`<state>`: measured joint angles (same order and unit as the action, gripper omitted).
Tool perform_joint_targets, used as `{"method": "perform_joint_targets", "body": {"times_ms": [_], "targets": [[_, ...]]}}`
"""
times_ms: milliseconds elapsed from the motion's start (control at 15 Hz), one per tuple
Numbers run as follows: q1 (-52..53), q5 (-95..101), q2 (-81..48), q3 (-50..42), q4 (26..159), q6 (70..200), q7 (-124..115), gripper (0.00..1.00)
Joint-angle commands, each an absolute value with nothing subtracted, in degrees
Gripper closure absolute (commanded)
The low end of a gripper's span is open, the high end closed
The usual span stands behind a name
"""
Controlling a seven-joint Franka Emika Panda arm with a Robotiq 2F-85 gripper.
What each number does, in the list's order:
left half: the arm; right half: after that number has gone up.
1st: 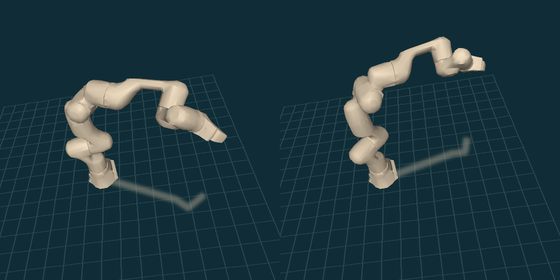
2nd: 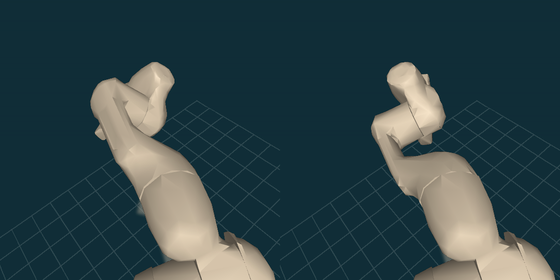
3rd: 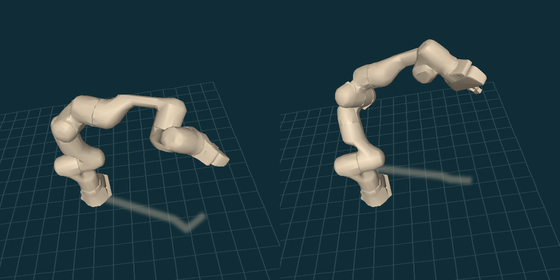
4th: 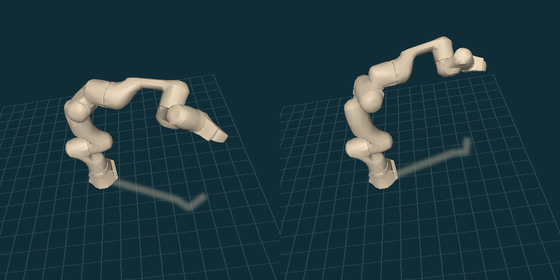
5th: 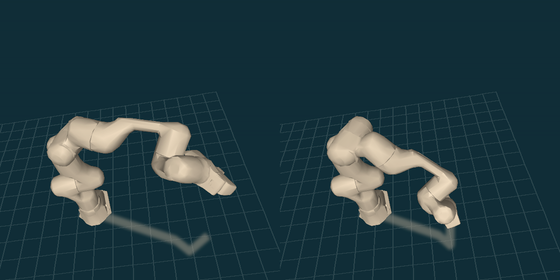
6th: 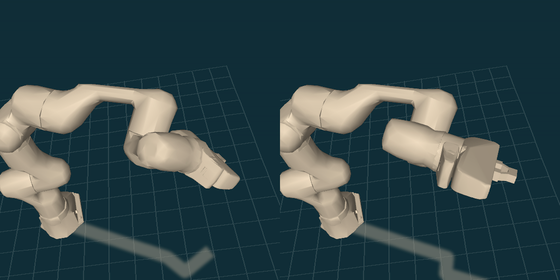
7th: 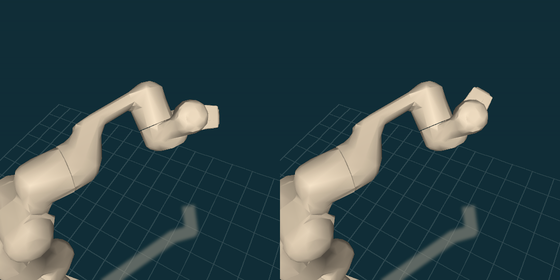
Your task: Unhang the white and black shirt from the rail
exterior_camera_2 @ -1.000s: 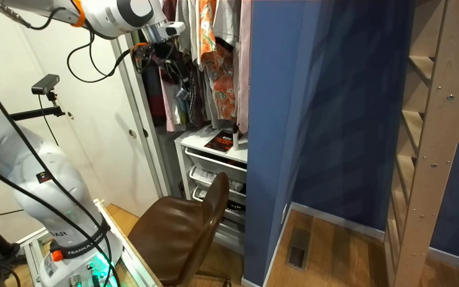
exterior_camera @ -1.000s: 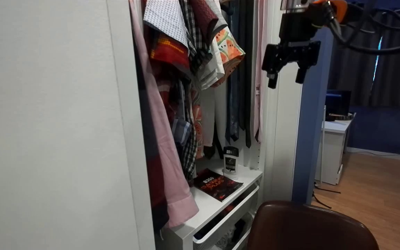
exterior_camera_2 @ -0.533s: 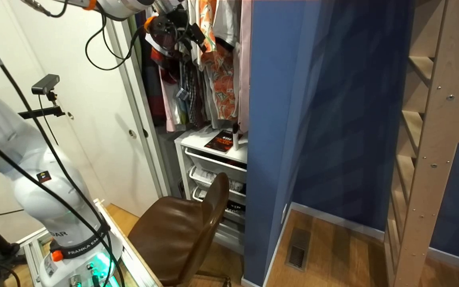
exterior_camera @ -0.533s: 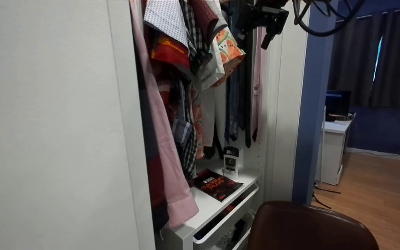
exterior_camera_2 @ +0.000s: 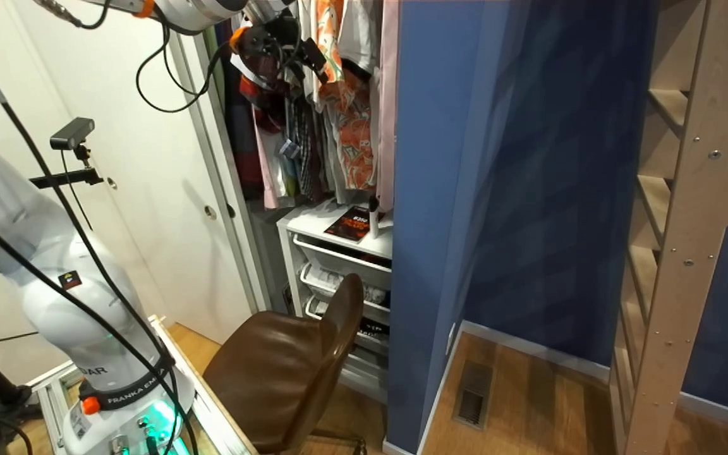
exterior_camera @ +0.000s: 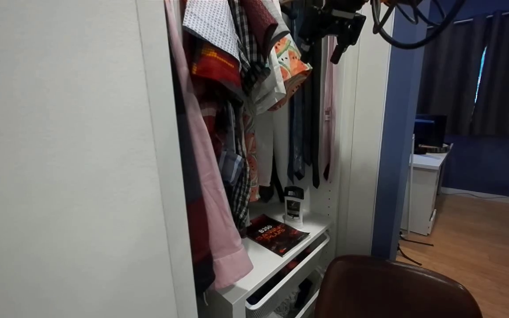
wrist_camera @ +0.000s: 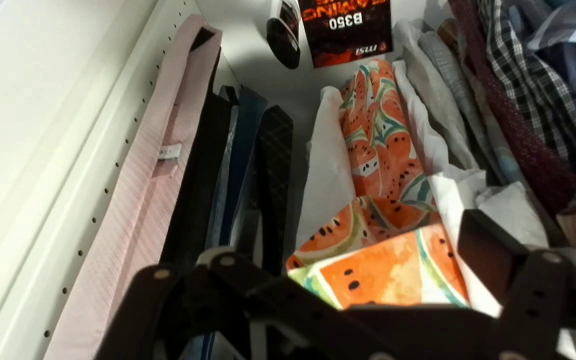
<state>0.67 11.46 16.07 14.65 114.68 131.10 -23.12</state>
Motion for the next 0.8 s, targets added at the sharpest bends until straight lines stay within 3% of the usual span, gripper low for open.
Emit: {"method": "perform_joint_targets", "body": {"times_ms": [0,733], "targets": [[2.2,10.5,13.0,12.1,110.7,138.2,-17.1,0.00],[5.4,-0.5,0.9,6.3,94.0,151.8,10.6,0.00]]}}
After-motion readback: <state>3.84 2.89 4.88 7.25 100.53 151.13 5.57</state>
